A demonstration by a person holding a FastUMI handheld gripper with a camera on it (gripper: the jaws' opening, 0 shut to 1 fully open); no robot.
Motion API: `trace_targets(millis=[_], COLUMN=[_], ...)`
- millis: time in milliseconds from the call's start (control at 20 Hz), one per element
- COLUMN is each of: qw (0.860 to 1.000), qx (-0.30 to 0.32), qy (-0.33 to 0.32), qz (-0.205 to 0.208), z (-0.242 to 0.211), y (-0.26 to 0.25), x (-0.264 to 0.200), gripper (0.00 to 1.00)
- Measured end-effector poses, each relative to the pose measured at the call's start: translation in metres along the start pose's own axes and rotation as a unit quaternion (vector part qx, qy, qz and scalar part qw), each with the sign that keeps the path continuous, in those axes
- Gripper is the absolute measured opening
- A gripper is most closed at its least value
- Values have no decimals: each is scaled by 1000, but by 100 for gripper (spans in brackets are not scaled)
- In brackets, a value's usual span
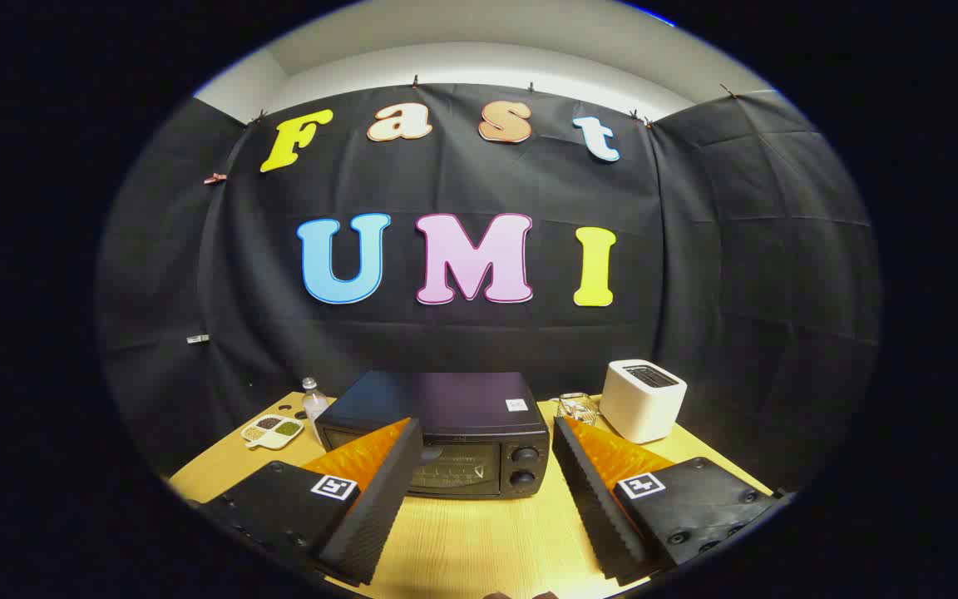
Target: Open the toaster oven, put the food inside, and close the toaster oven door.
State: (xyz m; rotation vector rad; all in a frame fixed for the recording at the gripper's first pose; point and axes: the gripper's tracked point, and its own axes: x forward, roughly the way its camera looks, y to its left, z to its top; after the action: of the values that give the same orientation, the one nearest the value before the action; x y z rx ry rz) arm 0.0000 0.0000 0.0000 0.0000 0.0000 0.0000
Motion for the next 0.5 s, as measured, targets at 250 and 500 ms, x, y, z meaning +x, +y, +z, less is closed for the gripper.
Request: trace_targets(millis=[250, 500], qw=[1000, 1000], qx=[3, -7], qy=[4, 3], qz=[6, 16], z=[-3, -5], y=[9, 19], x=[1, 1], gripper=[97, 98])
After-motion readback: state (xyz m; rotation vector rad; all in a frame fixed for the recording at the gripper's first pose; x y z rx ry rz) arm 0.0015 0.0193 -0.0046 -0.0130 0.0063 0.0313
